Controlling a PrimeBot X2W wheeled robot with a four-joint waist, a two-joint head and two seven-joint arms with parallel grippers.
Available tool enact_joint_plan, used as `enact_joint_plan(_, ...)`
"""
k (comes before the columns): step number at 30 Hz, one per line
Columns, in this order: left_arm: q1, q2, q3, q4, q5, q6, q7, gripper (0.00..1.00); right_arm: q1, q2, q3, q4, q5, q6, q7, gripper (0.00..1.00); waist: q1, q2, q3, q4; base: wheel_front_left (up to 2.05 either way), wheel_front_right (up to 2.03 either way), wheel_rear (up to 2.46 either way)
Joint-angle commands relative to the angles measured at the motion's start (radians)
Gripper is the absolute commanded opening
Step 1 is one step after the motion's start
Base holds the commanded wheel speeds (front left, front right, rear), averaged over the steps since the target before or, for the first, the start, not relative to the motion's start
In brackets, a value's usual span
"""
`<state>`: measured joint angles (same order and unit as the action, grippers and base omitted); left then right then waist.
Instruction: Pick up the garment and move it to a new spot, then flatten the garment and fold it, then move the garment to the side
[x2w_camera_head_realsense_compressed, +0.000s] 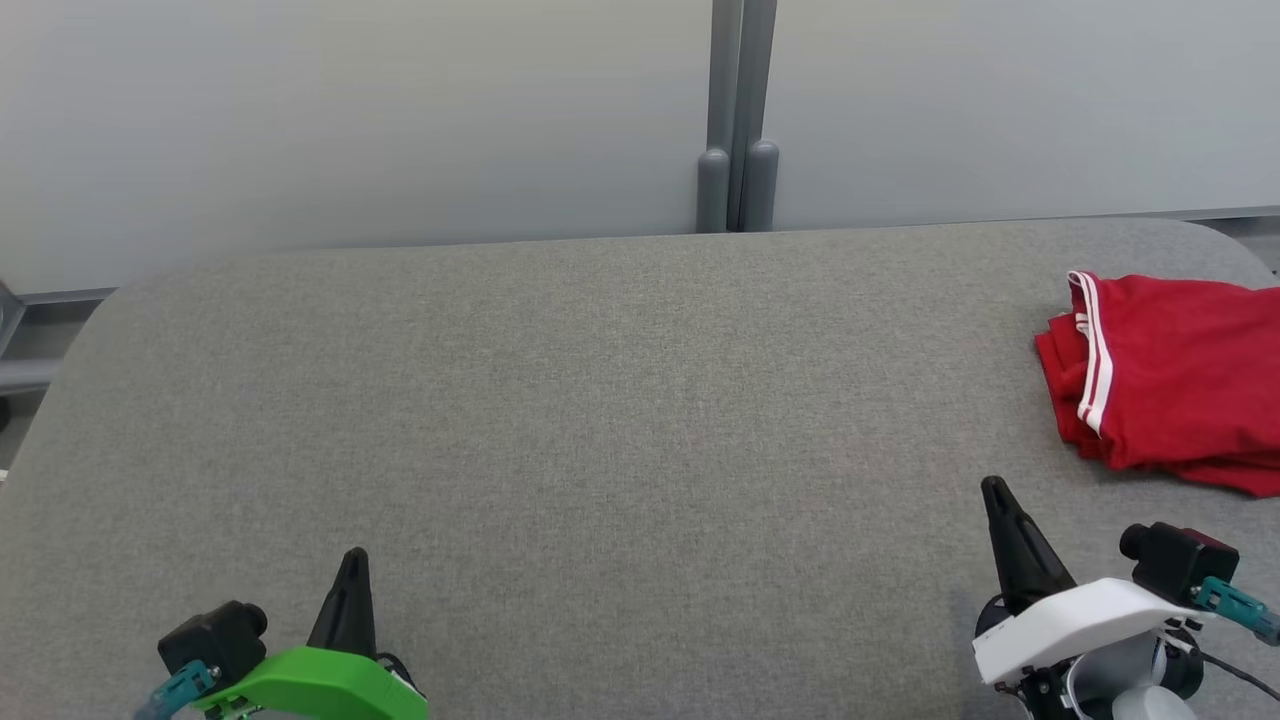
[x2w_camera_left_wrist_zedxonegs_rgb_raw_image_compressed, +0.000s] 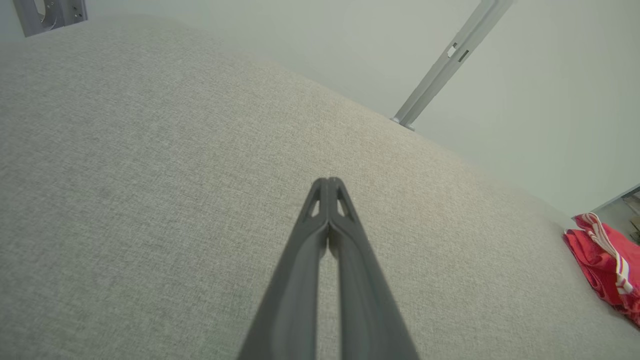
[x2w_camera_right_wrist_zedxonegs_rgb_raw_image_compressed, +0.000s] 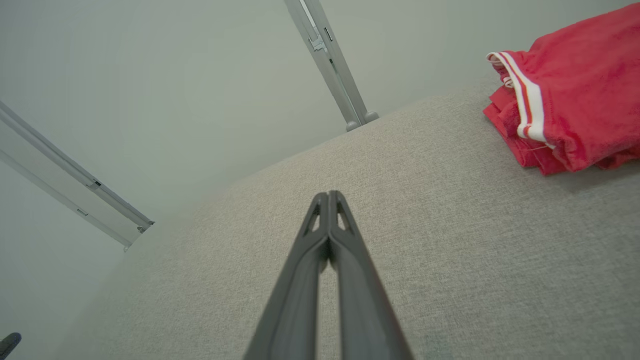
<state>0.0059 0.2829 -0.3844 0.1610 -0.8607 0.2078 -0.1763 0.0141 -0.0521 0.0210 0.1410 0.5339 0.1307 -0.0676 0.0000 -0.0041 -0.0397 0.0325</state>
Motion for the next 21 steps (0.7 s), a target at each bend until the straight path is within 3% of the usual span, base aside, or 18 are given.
enact_joint_plan(1, -0.037, -0.002, 0.021, -0.008, -0.024, -0.012, 0.005, 0.0, -0.033, -0.008, -0.006, -0.009, 0.036, 0.0, 0.006, 0.0, 0.0, 0.0006, 0.0, 0.0, 0.0, 0.0, 0.0)
enact_joint_plan(21, -0.076, -0.063, 0.135, 0.03, -0.227, -0.102, 0.074, 0.0, -0.06, -0.016, -0.044, 0.022, 0.33, 0.0, 0.05, 0.0, 0.0, 0.0012, 0.009, -0.006, 0.0, 0.0, 0.0)
